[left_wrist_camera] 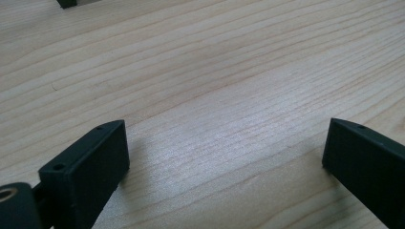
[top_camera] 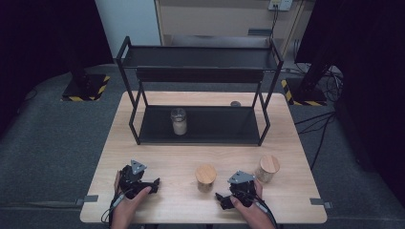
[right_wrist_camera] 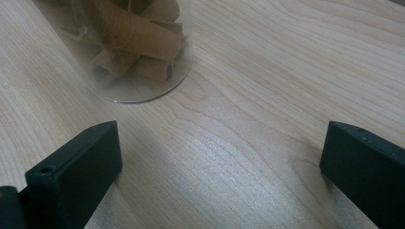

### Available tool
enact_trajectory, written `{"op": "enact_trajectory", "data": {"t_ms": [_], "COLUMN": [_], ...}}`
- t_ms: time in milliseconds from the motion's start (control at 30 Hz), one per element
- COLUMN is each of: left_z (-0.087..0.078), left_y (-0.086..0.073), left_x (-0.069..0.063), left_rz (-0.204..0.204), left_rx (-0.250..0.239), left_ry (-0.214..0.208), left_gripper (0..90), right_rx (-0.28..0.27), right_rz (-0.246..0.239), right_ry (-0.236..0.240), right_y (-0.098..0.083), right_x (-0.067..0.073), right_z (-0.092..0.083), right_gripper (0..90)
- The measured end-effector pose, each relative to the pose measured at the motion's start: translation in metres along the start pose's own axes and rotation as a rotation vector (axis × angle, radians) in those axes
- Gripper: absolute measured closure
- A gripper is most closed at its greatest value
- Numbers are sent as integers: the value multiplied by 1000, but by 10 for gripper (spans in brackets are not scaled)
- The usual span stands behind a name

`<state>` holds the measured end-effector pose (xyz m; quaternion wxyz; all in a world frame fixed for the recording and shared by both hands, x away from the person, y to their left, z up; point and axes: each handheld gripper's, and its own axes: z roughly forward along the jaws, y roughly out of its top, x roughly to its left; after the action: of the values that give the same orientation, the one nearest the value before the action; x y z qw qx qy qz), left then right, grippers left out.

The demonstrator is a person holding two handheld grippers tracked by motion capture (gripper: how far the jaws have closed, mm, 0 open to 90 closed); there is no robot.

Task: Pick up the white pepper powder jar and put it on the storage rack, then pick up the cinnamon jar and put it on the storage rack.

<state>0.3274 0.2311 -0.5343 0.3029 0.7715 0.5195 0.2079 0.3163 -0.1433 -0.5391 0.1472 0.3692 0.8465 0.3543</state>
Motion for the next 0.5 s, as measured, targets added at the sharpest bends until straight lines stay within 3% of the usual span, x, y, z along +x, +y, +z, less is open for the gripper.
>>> {"op": "enact_trajectory", "data": {"t_ms": [100,500], "left_z": [1,1], "left_y": [-2,-1], "left_x": [0,0], "left_rz": [1,-6], "left_rx": [-19,-21], "left_ry": [-4,2], "left_gripper": [0,0], "right_rx": [0,0], "right_rz": [-1,4], "right_ry": [0,-3], "right_y": [0,0], "right_x": [0,0], "right_z": [0,0], "right_gripper": [4,4]}}
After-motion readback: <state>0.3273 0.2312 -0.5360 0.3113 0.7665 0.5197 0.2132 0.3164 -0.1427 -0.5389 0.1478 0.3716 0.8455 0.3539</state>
